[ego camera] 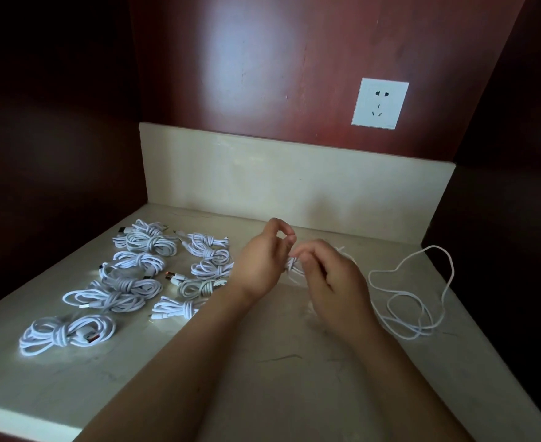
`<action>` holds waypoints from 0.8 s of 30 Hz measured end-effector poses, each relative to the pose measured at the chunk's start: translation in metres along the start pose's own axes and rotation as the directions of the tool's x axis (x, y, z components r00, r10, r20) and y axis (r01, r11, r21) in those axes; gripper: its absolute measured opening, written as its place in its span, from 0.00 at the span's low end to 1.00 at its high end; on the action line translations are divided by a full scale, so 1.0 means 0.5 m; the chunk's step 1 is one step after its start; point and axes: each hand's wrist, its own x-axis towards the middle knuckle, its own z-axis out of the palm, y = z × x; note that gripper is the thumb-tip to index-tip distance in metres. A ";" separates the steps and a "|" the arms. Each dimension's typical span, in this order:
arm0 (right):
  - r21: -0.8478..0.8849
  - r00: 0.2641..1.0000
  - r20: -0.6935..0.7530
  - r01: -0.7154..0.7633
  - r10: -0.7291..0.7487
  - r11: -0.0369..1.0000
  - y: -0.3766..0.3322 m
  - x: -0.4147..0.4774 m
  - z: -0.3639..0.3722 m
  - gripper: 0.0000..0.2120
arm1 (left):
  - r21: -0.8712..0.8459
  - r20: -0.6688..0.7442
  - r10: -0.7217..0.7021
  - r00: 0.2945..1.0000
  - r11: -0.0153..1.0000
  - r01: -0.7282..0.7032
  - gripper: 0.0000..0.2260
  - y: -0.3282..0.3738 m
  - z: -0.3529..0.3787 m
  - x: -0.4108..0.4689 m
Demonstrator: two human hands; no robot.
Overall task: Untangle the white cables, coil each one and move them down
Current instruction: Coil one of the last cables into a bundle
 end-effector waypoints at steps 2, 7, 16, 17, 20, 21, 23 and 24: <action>0.070 0.994 -0.068 -0.081 0.086 0.994 0.016 0.003 -0.001 0.08 | -0.030 -0.002 0.011 1.000 0.999 -0.011 0.04 0.005 0.006 0.000; 0.039 0.973 -0.077 -0.215 0.217 0.976 0.047 0.005 0.003 0.06 | -0.152 -0.019 -0.040 0.999 0.988 0.037 0.17 0.008 0.007 0.005; 0.155 0.975 0.075 -0.216 0.207 0.964 0.047 0.005 0.014 0.12 | -0.235 -0.004 -0.068 0.998 0.970 0.066 0.20 0.029 0.001 0.001; 0.206 0.964 0.128 -0.257 0.235 0.944 0.045 0.003 0.018 0.12 | -0.257 0.009 -0.073 0.997 0.964 0.072 0.19 0.034 -0.001 0.001; 0.320 0.950 0.158 -0.308 0.270 0.896 0.041 0.002 0.024 0.12 | -0.322 0.040 -0.073 0.997 0.943 0.082 0.18 0.045 -0.004 -0.001; 0.366 0.950 0.155 -0.309 0.270 0.878 0.040 0.004 0.024 0.12 | -0.336 0.051 -0.074 0.996 0.938 0.087 0.18 0.048 -0.005 -0.002; 0.419 0.952 0.136 -0.307 0.275 0.854 0.040 0.008 0.021 0.08 | -0.383 0.092 -0.101 0.991 0.915 0.129 0.16 0.054 -0.003 -0.002; 0.433 0.951 0.117 -0.307 0.285 0.847 0.041 0.011 0.020 0.08 | -0.431 0.128 -0.141 0.982 0.883 0.184 0.14 0.058 -0.003 0.000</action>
